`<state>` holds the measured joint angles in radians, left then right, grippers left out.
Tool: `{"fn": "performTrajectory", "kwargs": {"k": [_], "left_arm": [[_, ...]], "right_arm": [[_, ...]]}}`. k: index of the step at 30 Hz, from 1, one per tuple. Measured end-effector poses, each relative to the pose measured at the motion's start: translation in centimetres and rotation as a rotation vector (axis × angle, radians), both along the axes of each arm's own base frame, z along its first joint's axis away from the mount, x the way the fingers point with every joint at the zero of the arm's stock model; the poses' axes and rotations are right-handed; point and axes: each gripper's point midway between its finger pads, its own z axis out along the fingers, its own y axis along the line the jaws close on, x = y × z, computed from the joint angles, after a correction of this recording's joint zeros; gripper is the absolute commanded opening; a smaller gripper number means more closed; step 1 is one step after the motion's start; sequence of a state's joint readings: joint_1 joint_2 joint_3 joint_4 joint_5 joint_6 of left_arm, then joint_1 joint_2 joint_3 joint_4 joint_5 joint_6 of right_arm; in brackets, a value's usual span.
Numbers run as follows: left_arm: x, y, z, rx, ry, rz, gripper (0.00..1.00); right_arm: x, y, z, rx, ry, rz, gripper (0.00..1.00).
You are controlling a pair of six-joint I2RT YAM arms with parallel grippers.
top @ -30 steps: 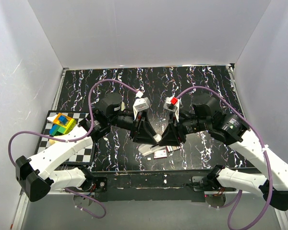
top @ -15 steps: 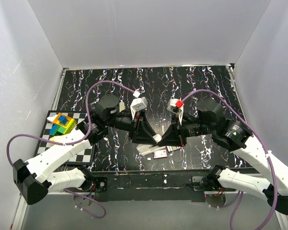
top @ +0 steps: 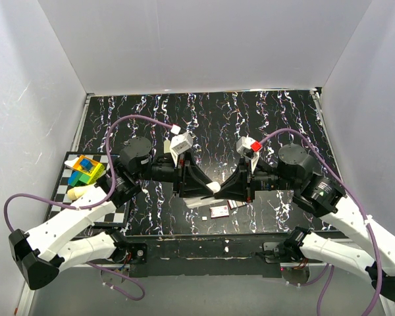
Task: Unload the staples from the stapler
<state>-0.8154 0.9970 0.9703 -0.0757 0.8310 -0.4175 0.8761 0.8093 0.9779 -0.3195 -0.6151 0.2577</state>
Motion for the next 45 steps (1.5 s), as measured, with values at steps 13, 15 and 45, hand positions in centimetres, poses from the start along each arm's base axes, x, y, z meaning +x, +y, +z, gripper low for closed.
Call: {"fn": "performTrajectory", "kwargs": {"k": [13,15,45], "left_arm": [[0.2,0.3,-0.3,0.006,0.016,0.037,0.00],[0.2,0.4,-0.3,0.010,0.022,0.043,0.00],[2.6,2.3,4.0,-0.119,-0.034,0.260,0.00]], "right_arm": [[0.0,0.4,-0.5,0.043,0.003,-0.007,0.01],[-0.1,0.4,-0.5,0.050,0.006,-0.008,0.01],[-3.2,0.3,-6.6,-0.086,0.144,0.071,0.01]]}}
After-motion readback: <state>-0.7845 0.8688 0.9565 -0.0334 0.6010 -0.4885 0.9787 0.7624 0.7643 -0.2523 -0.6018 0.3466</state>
